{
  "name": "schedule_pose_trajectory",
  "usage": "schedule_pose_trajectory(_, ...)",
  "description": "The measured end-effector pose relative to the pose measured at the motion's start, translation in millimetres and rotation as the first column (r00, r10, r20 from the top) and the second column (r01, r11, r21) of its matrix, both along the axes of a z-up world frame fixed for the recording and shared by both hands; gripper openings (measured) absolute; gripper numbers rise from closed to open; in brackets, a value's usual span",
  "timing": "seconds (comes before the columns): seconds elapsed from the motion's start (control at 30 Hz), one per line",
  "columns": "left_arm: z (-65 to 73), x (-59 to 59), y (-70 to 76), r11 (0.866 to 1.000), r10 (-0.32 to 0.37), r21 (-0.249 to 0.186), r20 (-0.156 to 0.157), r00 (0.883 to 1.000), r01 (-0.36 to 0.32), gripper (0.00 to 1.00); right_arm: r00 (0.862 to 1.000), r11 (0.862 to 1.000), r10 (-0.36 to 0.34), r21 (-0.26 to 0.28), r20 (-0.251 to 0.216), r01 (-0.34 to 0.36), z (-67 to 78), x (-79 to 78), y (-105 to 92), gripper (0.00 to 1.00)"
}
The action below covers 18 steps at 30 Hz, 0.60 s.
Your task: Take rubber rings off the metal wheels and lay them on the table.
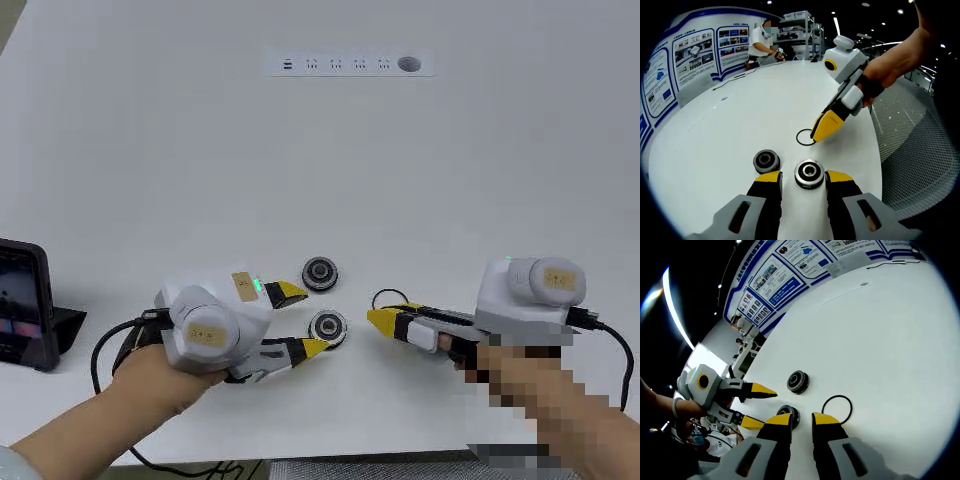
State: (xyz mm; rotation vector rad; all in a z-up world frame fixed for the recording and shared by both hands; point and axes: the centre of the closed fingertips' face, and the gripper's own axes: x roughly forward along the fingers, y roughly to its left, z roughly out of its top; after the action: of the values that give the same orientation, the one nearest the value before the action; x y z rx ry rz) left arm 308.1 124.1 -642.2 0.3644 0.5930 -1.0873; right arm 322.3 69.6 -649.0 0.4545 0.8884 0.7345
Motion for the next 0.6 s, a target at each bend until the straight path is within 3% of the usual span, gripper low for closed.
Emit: schedule_pose_trajectory(0.6,-7.3,-2.4,-11.1,0.999,-0.043,0.023,-0.008,0.999,0.043,0.2,1.0,1.0,0.006,0.023,-0.017,-0.006,-0.3,-4.0,8.1,0.16)
